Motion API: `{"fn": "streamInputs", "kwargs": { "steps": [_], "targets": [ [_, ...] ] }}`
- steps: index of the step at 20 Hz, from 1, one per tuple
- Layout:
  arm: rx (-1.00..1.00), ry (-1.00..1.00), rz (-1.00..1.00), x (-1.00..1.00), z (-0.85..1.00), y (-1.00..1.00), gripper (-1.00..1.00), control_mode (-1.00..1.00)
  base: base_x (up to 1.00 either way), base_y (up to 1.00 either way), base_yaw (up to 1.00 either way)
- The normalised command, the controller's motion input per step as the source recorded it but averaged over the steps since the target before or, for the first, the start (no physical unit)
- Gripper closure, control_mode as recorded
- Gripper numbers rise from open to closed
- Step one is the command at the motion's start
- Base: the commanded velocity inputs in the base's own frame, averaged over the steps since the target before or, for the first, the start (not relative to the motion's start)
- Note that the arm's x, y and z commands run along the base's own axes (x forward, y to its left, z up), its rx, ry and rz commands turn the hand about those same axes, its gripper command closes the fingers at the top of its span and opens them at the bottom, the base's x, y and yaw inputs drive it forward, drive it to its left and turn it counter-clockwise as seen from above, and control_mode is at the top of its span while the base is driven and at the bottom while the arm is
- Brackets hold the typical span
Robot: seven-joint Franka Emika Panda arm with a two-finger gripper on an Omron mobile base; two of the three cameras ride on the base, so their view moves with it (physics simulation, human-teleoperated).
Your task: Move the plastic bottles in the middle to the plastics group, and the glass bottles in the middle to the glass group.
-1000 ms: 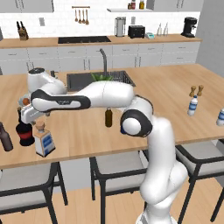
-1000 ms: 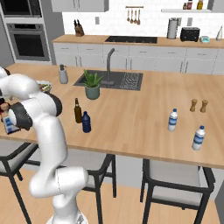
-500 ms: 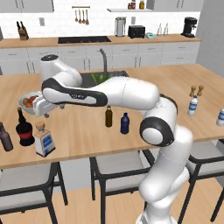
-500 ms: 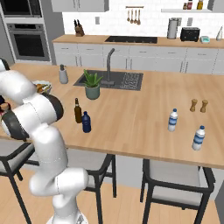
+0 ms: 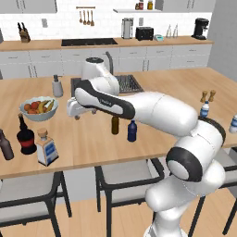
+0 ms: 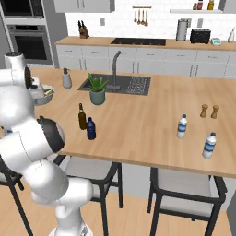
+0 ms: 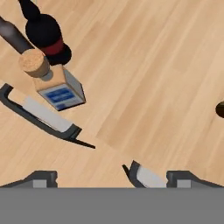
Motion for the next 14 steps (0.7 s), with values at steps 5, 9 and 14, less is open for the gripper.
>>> {"fn": "streamInputs", "kwargs": {
  "steps": [5, 9, 14],
  "targets": [
    [0.07, 0.0, -0.13, 0.0, 0.0, -1.0, -1.0, -1.0, 0.0, 0.0, 0.0],
    [0.03, 0.0, -0.1, 0.01, 0.0, -1.0, -1.0, -1.0, 0.0, 0.0, 0.0],
    [0.0, 0.0, -0.11, 0.03, 0.0, -1.0, -1.0, -1.0, 0.0, 0.0, 0.0]
  ]
}}
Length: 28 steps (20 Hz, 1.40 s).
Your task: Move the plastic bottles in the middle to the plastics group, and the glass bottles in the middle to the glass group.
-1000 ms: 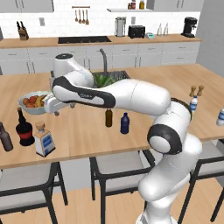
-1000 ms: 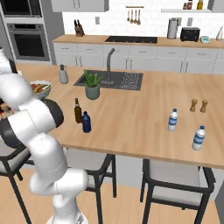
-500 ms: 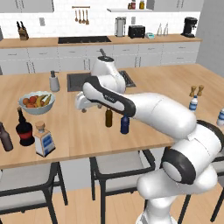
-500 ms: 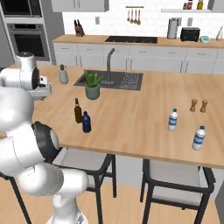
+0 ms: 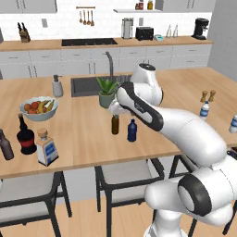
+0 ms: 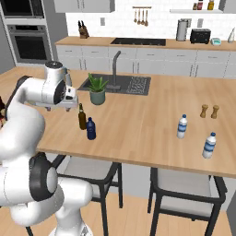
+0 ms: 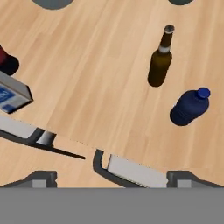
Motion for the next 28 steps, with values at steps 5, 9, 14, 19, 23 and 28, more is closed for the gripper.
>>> {"fn": "streamInputs", "kwargs": {
  "steps": [5, 9, 14, 19, 23, 28],
  "targets": [
    [0.0, 0.0, -0.09, 0.07, -0.07, -1.0, -1.0, -1.0, 0.0, 0.0, 0.0],
    [-0.09, 0.0, -0.1, 0.02, -0.41, -0.76, -1.0, -1.0, 0.0, 0.0, 0.0],
    [-0.07, 0.0, -0.05, 0.27, -0.24, -0.08, -1.0, -1.0, 0.0, 0.0, 0.0],
    [-0.03, 0.0, -0.02, 0.42, -0.02, 0.01, -1.0, -1.0, 0.0, 0.0, 0.0],
    [-0.05, 0.0, 0.0, 0.37, -0.15, 0.07, -1.0, -1.0, 0.0, 0.0, 0.0],
    [-0.08, 0.0, 0.0, 0.21, -0.19, 0.23, -1.0, -1.0, 0.0, 0.0, 0.0]
  ]
}}
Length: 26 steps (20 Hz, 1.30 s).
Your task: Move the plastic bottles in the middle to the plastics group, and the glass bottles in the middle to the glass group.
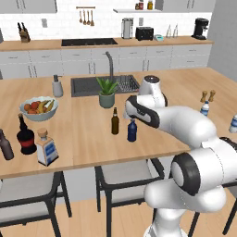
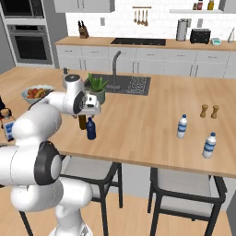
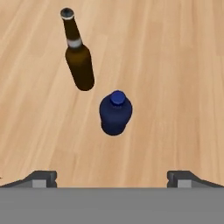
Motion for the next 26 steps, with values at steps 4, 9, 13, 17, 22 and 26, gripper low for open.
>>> {"fn": "streamInputs", "kwargs": {
  "steps": [4, 9, 13, 17, 22, 26],
  "targets": [
    [-0.02, 0.0, 0.0, 0.22, -0.16, 0.11, -1.0, -1.0, 0.0, 0.0, 0.0],
    [0.0, 0.0, -0.02, 0.19, -0.1, -0.15, -1.0, -1.0, 0.0, 0.0, 0.0],
    [0.0, 0.0, -0.01, 0.16, -0.29, -0.04, -1.0, -1.0, 0.0, 0.0, 0.0],
    [0.0, 0.0, 0.0, 0.17, -0.24, 0.0, -1.0, -1.0, 0.0, 0.0, 0.0],
    [0.0, 0.01, 0.0, 0.14, -0.23, 0.04, -1.0, -1.0, 0.0, 0.0, 0.0],
    [0.0, 0.01, 0.0, 0.12, -0.22, 0.07, -1.0, -1.0, 0.0, 0.0, 0.0]
  ]
}}
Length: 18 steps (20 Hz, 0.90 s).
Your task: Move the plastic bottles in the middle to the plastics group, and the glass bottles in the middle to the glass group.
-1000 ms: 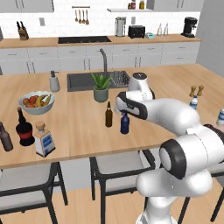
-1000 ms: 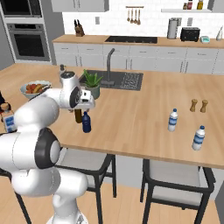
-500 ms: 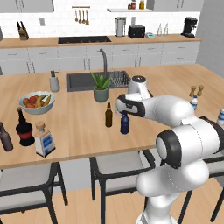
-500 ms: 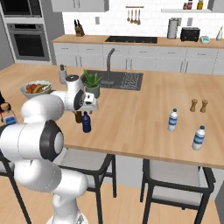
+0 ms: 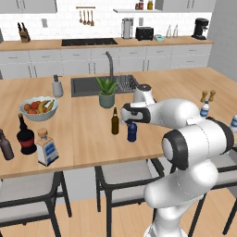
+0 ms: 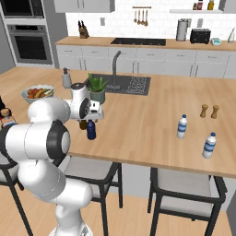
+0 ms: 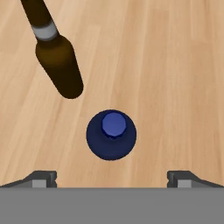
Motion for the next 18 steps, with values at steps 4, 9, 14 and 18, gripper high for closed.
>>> {"fn": "streamInputs", "kwargs": {
  "steps": [4, 9, 14, 18],
  "targets": [
    [0.0, 0.0, 0.0, 0.09, -0.03, 0.0, -1.0, -1.0, 0.0, 0.0, 0.0],
    [0.0, 0.0, 0.0, 0.13, 0.0, 0.0, -1.0, -1.0, 0.0, 0.0, 0.0],
    [0.0, 0.0, 0.0, 0.17, -0.07, 0.0, -1.0, -1.0, 0.0, 0.0, 0.0],
    [0.0, 0.0, 0.0, 0.18, -0.07, 0.0, -1.0, -1.0, 0.0, 0.0, 0.0]
  ]
}}
